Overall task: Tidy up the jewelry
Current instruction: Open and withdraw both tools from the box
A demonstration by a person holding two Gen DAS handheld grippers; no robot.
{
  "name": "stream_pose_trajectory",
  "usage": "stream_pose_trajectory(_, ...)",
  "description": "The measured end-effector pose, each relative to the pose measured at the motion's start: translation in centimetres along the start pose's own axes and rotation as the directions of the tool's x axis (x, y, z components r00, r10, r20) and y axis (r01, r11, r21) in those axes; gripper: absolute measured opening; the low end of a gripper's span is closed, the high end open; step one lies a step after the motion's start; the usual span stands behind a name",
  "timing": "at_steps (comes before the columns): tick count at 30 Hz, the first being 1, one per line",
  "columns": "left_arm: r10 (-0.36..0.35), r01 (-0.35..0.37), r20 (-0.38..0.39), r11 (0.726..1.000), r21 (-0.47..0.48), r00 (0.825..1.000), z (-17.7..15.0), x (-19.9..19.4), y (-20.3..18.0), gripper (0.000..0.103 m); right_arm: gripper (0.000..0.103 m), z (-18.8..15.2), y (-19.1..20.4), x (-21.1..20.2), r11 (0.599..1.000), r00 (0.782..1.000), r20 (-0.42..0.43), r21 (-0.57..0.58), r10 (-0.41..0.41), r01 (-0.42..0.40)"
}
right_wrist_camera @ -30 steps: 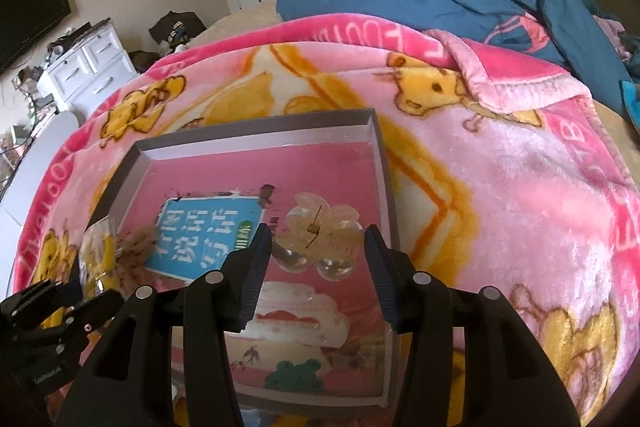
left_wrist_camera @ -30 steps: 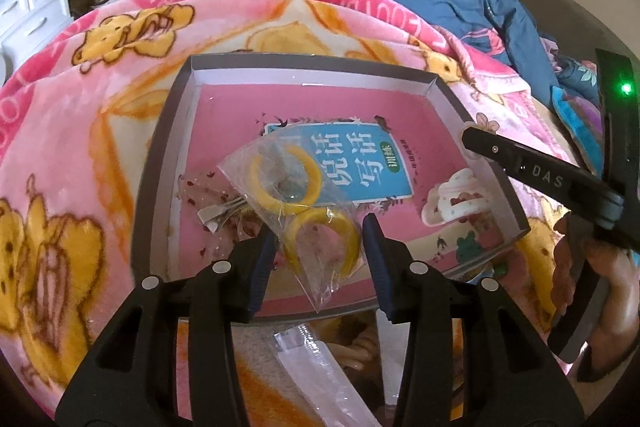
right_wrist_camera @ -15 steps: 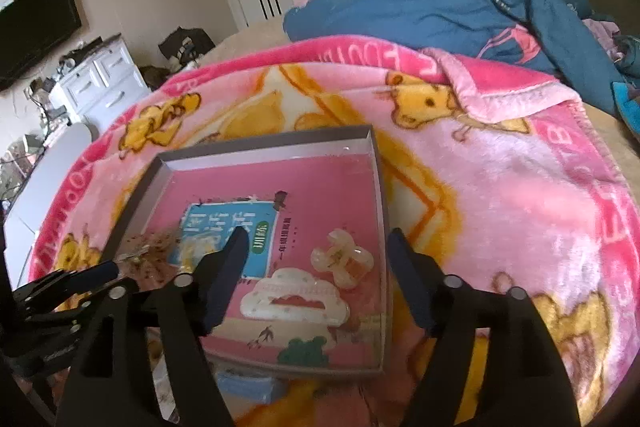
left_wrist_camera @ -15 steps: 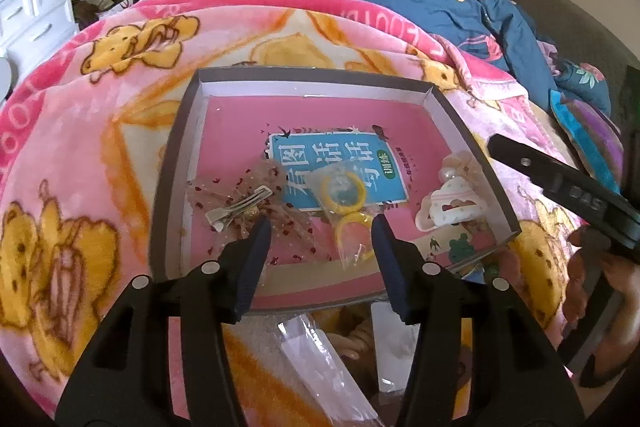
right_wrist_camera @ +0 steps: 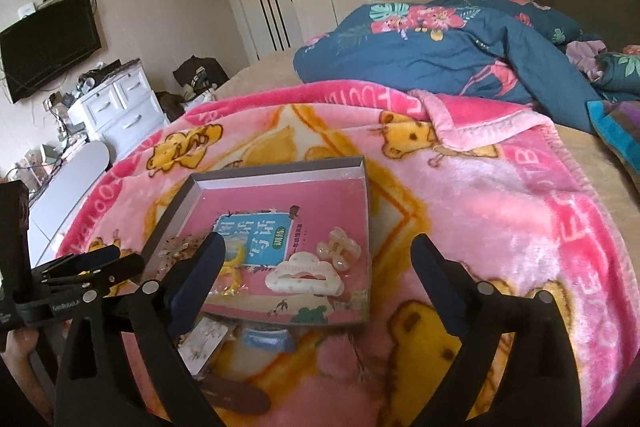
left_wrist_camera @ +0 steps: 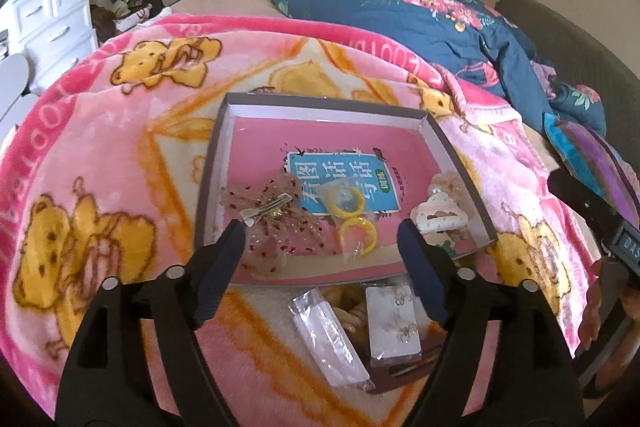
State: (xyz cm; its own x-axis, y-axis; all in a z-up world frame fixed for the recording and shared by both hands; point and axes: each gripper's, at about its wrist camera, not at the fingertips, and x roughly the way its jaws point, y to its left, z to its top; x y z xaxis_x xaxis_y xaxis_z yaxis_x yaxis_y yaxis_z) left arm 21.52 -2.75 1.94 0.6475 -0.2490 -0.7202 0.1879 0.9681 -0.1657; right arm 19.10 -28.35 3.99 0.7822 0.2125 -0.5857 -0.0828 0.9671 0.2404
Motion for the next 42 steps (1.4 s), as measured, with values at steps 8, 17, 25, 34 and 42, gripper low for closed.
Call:
stream_pose_trajectory(8, 0.013, -0.012, 0.045, 1.000, -0.017, 0.999, -0.2, -3.2, 0.3, 0.089, 0.095, -0.5, 0.0, -2.7, 1.000, 1.000, 0.021, 0.013, 0.008, -0.008)
stream_pose_trajectory(17, 0.017, -0.015, 0.081, 1.000, -0.028, 0.997, -0.7, -5.9, 0.4, 0.091, 0.095, -1.5, 0.7, -5.0, 1.000, 0.999, 0.035, -0.003, 0.015, -0.015)
stream_pose_trajectory(25, 0.035, -0.033, 0.084, 0.999, -0.029, 0.996, -1.8, -7.0, 0.8, 0.092, 0.095, -2.5, 1.5, -6.3, 0.999, 0.999, 0.035, -0.025, 0.025, -0.024)
stream_pose_trajectory(34, 0.051, -0.049, 0.067, 0.999, -0.023, 0.996, -3.4, -7.5, 1.1, 0.092, 0.095, -4.3, 2.0, -7.2, 0.999, 0.999, 0.021, -0.042, 0.025, -0.024)
stream_pose_trajectory(42, 0.061, -0.061, 0.050, 0.998, -0.010, 0.997, -4.8, -7.4, 1.0, 0.092, 0.095, -5.8, 2.4, -7.3, 0.998, 1.000, -0.003, -0.052, 0.027, -0.027)
